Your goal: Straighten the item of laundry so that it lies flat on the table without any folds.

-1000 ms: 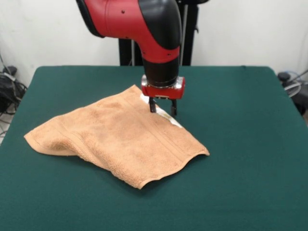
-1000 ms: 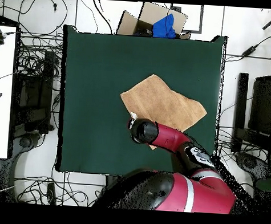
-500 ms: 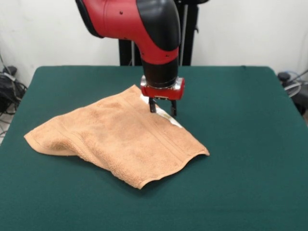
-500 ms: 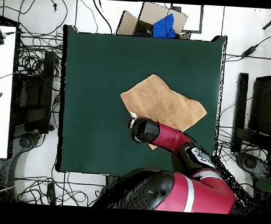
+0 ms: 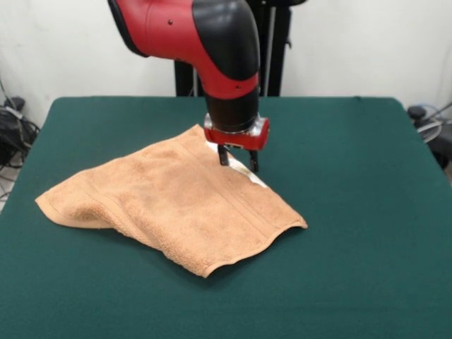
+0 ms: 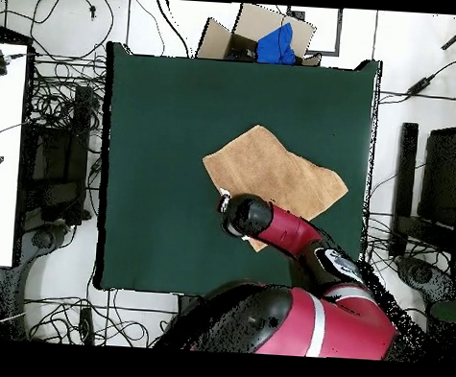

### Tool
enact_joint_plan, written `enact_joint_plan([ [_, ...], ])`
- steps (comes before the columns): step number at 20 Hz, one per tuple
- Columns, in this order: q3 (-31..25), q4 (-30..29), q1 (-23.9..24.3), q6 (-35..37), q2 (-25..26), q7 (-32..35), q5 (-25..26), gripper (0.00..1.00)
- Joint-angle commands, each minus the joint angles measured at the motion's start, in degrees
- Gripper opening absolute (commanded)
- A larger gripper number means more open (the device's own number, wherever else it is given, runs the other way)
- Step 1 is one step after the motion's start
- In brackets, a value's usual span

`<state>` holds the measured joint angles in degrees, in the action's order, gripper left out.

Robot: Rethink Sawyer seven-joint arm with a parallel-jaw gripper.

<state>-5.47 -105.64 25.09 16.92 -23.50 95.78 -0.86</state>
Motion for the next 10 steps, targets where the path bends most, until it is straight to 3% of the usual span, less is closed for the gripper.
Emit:
enact_joint_plan([
  [1, 2.39, 0.33, -0.73, -13.93, 17.91, 15.04, -1.05, 1.00],
  [10, 2.74, -2.49, -1.15, -20.56, 19.87, 18.36, -1.05, 1.00],
])
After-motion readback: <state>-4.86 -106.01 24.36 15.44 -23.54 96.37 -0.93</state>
